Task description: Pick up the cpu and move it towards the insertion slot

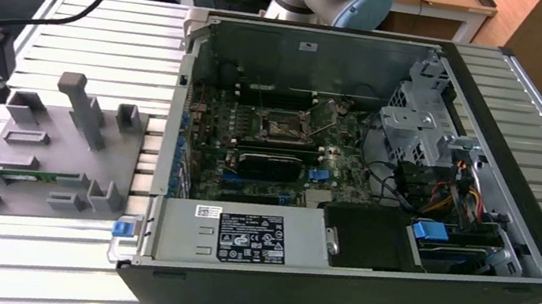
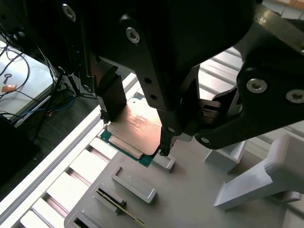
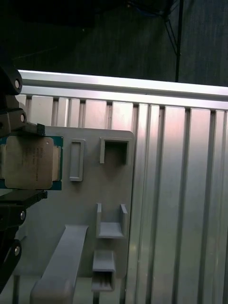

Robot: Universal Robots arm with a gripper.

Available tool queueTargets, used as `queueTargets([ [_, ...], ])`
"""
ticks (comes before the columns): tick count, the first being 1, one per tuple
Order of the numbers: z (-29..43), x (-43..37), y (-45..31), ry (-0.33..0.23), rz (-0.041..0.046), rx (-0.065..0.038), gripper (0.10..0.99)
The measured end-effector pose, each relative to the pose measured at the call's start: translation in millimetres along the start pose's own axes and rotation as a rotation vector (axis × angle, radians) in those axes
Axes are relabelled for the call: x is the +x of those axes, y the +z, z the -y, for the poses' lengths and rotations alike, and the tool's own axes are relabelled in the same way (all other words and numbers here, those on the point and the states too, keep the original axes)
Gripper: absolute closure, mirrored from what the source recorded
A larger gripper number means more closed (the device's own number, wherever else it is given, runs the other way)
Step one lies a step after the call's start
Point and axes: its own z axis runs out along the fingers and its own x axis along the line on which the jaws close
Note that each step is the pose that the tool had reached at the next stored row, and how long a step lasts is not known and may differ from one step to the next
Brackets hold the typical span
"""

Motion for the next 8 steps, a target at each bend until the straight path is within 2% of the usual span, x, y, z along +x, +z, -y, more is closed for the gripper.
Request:
queueTargets([
  [8,-0.4,0.0,-6.7,0.000,0.0000,0.000,0.549],
])
